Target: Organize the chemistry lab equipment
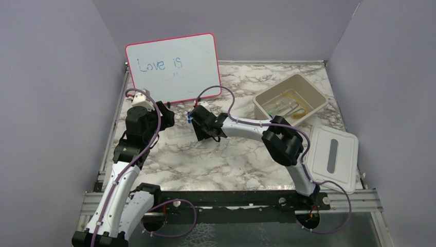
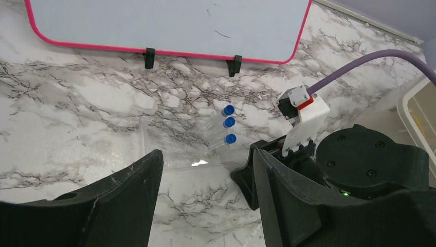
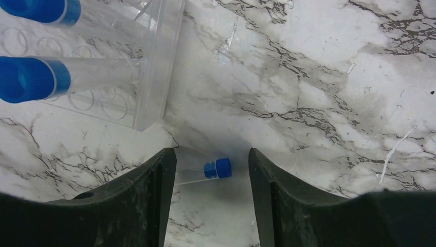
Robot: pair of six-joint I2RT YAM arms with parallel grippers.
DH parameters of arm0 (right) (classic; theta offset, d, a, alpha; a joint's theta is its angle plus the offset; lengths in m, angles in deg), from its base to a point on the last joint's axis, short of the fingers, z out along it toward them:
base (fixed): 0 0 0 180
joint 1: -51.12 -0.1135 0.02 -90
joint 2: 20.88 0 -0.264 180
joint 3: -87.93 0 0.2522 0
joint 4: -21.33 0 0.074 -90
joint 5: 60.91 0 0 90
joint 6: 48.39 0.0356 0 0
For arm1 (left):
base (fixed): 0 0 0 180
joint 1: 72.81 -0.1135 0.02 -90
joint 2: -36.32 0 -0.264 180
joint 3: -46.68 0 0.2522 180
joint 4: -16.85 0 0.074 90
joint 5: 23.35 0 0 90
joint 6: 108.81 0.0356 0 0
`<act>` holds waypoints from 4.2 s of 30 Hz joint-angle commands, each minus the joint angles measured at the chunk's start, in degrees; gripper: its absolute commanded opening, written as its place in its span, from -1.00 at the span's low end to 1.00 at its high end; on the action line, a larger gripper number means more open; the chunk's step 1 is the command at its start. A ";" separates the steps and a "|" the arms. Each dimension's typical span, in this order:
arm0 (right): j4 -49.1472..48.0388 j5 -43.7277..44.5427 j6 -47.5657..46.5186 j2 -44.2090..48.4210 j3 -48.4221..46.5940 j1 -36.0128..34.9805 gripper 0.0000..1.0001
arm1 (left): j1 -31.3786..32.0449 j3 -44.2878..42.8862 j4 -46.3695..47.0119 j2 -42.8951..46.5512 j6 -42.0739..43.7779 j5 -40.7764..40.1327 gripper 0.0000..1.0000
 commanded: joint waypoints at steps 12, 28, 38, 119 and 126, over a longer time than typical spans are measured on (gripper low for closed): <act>0.54 1.67 7.60 6.72 8.66 -0.76 0.08 | -0.38 5.18 -0.53 -2.23 -2.10 14.22 0.35; -12.21 -4.78 7.30 17.79 19.40 4.39 -0.04 | 12.45 8.65 7.31 -14.88 -11.33 13.37 0.21; -18.67 -6.72 10.71 31.92 34.93 11.18 -0.13 | 19.27 3.53 9.27 -28.13 -1.09 5.64 0.21; -38.08 -40.91 21.43 34.36 38.97 17.23 0.04 | 36.36 2.48 10.53 -20.27 3.20 -4.19 -0.90; -40.21 -42.06 21.21 37.05 40.35 17.20 -0.16 | 36.35 2.41 10.16 -20.00 3.29 -4.77 -0.90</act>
